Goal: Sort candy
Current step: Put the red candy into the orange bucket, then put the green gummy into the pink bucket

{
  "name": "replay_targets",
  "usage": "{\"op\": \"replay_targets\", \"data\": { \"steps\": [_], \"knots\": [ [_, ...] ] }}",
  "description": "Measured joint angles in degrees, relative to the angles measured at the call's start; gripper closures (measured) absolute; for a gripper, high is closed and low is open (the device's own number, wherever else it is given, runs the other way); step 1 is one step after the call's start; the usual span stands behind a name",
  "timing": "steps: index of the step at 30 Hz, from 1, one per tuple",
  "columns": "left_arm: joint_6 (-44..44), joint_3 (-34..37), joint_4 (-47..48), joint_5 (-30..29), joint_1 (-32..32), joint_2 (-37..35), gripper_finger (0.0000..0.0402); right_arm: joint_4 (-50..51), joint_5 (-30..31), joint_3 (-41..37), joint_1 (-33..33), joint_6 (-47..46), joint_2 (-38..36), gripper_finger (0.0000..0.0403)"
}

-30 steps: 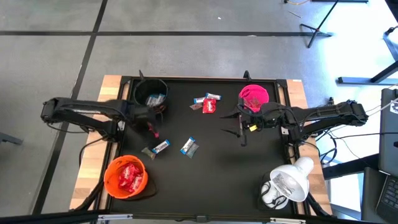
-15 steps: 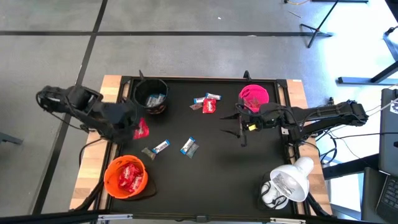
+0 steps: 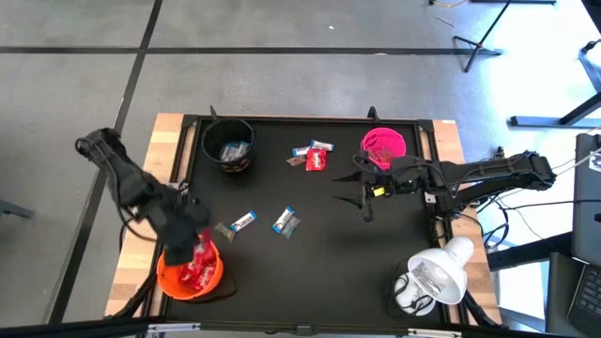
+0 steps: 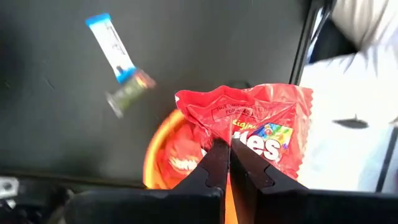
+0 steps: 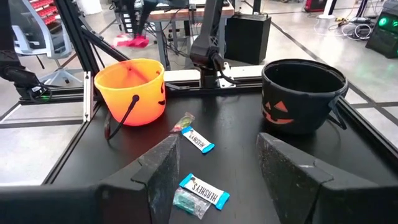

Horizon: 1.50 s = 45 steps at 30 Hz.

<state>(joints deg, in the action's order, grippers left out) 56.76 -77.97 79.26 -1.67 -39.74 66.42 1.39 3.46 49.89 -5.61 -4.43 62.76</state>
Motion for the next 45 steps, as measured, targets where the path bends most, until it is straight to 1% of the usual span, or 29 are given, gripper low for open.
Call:
{"op": "replay_targets", "data": {
  "steps": [6, 14, 18, 24, 27, 29, 32, 36, 42, 45],
  "knots": [
    [7.4, 0.0, 0.0, -0.3, -8.2, 4.9, 0.0401, -0.1, 0.0, 0.0, 0.0, -0.2, 0.0, 0.019],
    [15.4, 0.0, 0.0, -1.2, -13.8, 8.4, 0.0396, -0.6, 0.0, 0.0, 0.0, 0.0, 0.0, 0.019],
    [17.6, 0.0, 0.0, -1.2, -14.9, 9.3, 0.037, -0.6, 0.2, 0.0, 0.0, 0.3, 0.0, 0.019],
    [20.7, 0.0, 0.4, -1.2, -15.6, 9.3, 0.031, -0.2, 0.2, 0.0, 0.0, 0.4, 0.0, 0.019],
    [20.9, 0.0, 1.8, -1.2, -15.6, 9.3, 0.0286, -0.3, 0.2, 0.0, 0.0, 0.4, 0.0, 0.019],
    [20.7, 0.0, 2.4, -2.3, -15.6, 9.3, 0.0273, -0.4, 0.2, 0.0, 0.0, 0.4, 0.0, 0.019],
    [17.0, 0.0, 2.6, -5.5, -14.3, 9.2, 0.0261, -0.5, 0.2, 0.0, 0.0, 0.7, 0.0, 0.019],
    [11.5, 0.0, 2.4, -11.0, -9.4, 8.9, 0.0253, -1.7, 0.2, 0.0, 0.0, 1.4, 0.0, 0.019],
    [-1.1, 0.0, 2.0, -12.0, -1.0, 9.4, 0.0252, -1.8, 0.2, 0.0, 0.0, 1.7, 0.0, 0.019],
    [-7.7, 0.0, -0.1, -12.6, 3.5, 10.2, 0.0252, -1.8, 0.2, 0.0, 0.0, 1.7, 0.0, 0.019]
  ]
}}
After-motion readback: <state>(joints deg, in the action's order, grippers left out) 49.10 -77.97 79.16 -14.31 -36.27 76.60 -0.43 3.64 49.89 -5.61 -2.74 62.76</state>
